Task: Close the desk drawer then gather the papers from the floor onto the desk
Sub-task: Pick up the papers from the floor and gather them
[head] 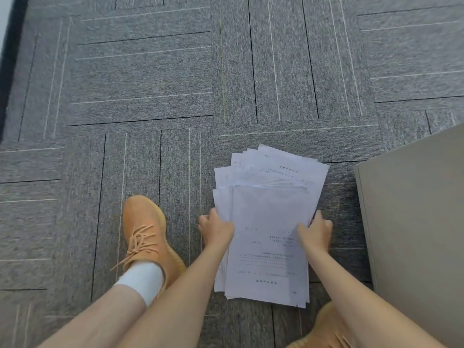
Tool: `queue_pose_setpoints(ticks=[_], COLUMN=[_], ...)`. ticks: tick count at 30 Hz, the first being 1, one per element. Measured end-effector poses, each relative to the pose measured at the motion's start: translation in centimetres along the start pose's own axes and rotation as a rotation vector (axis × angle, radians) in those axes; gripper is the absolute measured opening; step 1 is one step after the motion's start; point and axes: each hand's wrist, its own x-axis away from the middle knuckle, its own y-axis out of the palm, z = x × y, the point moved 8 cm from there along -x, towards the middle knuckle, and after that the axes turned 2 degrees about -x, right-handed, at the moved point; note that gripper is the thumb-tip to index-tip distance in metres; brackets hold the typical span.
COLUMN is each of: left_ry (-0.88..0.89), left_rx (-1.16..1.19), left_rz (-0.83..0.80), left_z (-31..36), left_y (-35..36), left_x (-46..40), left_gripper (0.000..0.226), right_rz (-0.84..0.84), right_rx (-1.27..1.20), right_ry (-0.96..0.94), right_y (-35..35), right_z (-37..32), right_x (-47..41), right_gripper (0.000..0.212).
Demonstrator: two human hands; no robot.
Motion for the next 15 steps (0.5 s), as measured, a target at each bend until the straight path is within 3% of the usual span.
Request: queue_pose_setpoints(ticks=[8,12,15], left_ry=[0.018,-0.022,-0.149], left_rx=[0.128,0.394,0.545], left_rz=[-0.059,-0.076,-0.15], left_z=[1.0,0.6,-0.2], left_y=[1.5,1.3,1.9], left_x=[0.7,0.6,0.5], left_gripper=[0.039,0.06,0.06], right_rz=[0.003,-0.029,-0.045], right_rx=[0.119,0.026,-0.02], right_ry=[-0.105,-0.101,-0.089], right_y=[0.9,1.1,0.8], right_z=[-1.0,-1.3,-1.2], right_x=[1.1,1.4,1.2], right_gripper=[0.054,0.055,0.048])
